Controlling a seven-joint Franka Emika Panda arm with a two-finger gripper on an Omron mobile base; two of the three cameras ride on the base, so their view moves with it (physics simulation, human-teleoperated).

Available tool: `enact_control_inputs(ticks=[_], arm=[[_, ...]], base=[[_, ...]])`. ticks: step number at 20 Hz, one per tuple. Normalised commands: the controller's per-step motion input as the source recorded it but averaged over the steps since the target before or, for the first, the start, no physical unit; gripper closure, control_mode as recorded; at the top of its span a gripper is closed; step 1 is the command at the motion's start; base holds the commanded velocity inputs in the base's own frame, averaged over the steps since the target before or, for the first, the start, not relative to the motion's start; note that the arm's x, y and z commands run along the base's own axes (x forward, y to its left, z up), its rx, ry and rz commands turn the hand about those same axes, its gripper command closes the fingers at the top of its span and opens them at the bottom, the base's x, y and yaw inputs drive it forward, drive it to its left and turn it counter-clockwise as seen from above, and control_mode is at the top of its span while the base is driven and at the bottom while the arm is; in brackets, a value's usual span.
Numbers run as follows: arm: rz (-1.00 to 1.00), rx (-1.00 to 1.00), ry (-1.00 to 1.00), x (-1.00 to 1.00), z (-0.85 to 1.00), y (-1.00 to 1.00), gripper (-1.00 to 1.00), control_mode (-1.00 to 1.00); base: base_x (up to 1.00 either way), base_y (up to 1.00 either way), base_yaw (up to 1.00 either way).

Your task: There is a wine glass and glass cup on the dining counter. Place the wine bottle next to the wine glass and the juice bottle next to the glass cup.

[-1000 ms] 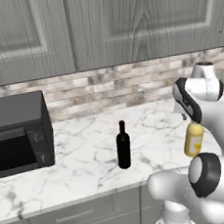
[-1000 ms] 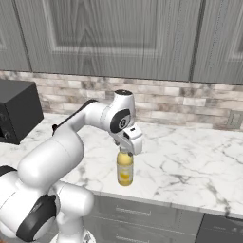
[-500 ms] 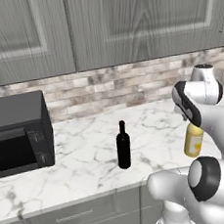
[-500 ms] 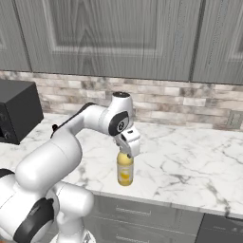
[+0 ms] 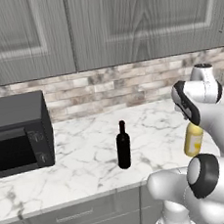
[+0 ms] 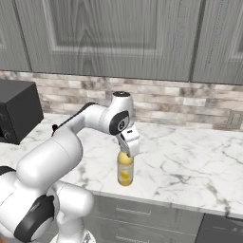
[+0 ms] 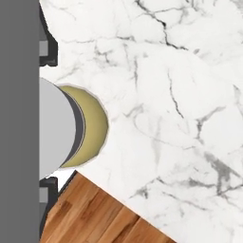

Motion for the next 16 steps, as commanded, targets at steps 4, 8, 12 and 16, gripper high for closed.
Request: enact_control_inputs(ticks=[4,8,12,16], arm=[[-0.04,0.00,0.00,0.00,-0.14,0.00,1.00,-1.00],[-0.01,0.00,0.00,-0.04,0.06,-0.01,1.00,-1.00],[0.00,0.02,-0.05,-0.27,0.46,-0.13,1.00,-1.00],[0.00,0.01,-0.06,-0.35,0.48,-0.05,1.00,-1.00]], base=[[0.00,0.00,0.00],[0.00,0.00,0.00],[0.00,0.00,0.00],[0.00,0.00,0.00]])
